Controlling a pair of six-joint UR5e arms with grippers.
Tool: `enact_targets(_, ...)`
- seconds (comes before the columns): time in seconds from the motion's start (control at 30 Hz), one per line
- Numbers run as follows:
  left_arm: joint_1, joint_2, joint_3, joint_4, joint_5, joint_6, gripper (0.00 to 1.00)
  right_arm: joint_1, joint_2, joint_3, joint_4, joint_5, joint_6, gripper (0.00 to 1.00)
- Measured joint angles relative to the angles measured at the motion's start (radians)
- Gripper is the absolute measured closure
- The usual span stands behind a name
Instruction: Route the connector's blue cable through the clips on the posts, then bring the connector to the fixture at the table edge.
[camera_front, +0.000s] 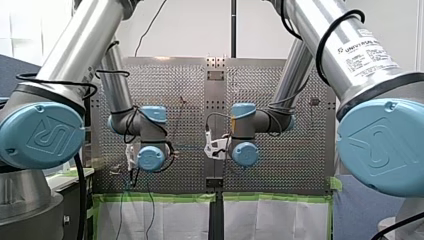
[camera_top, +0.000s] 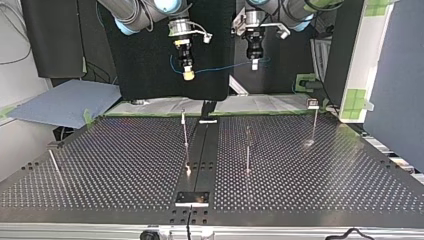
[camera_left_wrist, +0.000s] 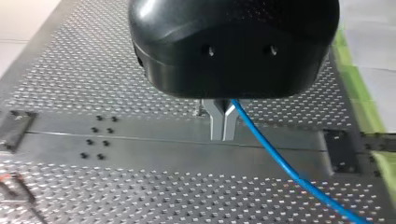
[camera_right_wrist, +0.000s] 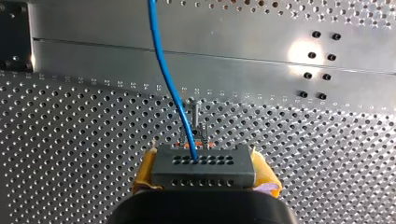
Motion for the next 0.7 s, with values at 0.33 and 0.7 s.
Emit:
enact_targets(0.33,-0.001,-0.023,0.001,-0.010,0.002,0.001,1.00,0.000,0.000,0.000,0.001,0.000,0.000,1.00)
enact_targets(0.7,-0.001,-0.023,0.001,-0.010,0.002,0.001,1.00,0.000,0.000,0.000,0.001,0.000,0.000,1.00)
